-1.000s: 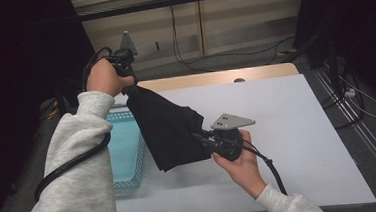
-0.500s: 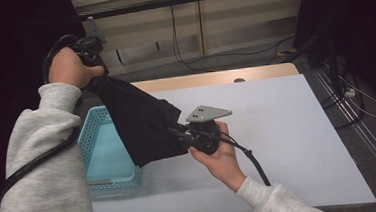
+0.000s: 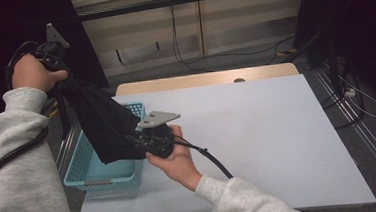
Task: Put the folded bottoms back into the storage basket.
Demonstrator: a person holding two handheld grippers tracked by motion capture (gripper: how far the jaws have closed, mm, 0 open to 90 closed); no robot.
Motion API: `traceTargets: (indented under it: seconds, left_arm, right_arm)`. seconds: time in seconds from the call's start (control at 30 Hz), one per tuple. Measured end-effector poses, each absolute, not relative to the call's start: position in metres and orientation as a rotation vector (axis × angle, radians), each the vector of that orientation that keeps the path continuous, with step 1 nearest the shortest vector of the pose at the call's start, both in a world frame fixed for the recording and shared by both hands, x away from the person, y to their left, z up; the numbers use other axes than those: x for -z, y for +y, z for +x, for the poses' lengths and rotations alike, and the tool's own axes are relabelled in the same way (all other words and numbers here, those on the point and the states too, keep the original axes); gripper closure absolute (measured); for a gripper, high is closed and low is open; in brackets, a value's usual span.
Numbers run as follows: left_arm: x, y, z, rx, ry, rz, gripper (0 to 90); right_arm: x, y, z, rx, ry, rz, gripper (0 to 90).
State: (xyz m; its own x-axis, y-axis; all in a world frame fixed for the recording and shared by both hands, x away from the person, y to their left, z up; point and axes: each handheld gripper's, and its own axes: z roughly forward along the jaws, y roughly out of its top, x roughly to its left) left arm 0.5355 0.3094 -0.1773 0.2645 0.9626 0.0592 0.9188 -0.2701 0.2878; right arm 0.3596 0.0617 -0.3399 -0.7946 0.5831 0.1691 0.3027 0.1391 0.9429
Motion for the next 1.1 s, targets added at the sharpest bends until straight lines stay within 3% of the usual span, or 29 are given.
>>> traceTargets:
  seconds: [0.03, 0.07, 0.1, 0.13, 0.2, 0.4, 0.73, 1.0, 1.1]
  left_arm:
    - [0.185, 0.314, 0.537, -0.358, 1.764, 2.324, 76.9]
    - [0.193, 0.317, 0.539, -0.430, 1.720, 2.290, 65.4]
    - [0.199, 0.319, 0.538, -0.471, 1.692, 2.295, 41.8]
    - [0.205, 0.318, 0.537, -0.455, 1.696, 2.319, 40.0]
    - [0.215, 0.317, 0.534, -0.420, 1.669, 2.314, 38.7]
    - [0.241, 0.307, 0.524, -0.398, 1.590, 2.338, 27.7]
    - [0.292, 0.294, 0.514, -0.317, 1.506, 2.353, 23.5]
    - [0.322, 0.287, 0.506, -0.323, 1.435, 2.344, 21.0]
    - [0.332, 0.289, 0.500, -0.345, 1.420, 2.337, 24.1]
  right_arm:
    - [0.344, 0.068, 0.364, -1.691, 2.199, 0.875, 61.8]
    - [0.347, 0.072, 0.369, -1.667, 2.245, 0.909, 52.3]
    - [0.350, 0.071, 0.372, -1.637, 2.272, 0.920, 49.7]
    - [0.351, 0.067, 0.372, -1.598, 2.259, 0.902, 47.5]
    - [0.353, 0.052, 0.372, -1.597, 2.213, 0.886, 39.9]
    - [0.361, -0.002, 0.373, -1.528, 2.189, 0.876, 35.1]
    - [0.383, -0.077, 0.367, -1.453, 2.184, 0.912, 22.3]
    - [0.414, -0.124, 0.369, -1.361, 2.191, 1.017, 20.1]
    - [0.422, -0.137, 0.368, -1.321, 2.197, 1.043, 19.4]
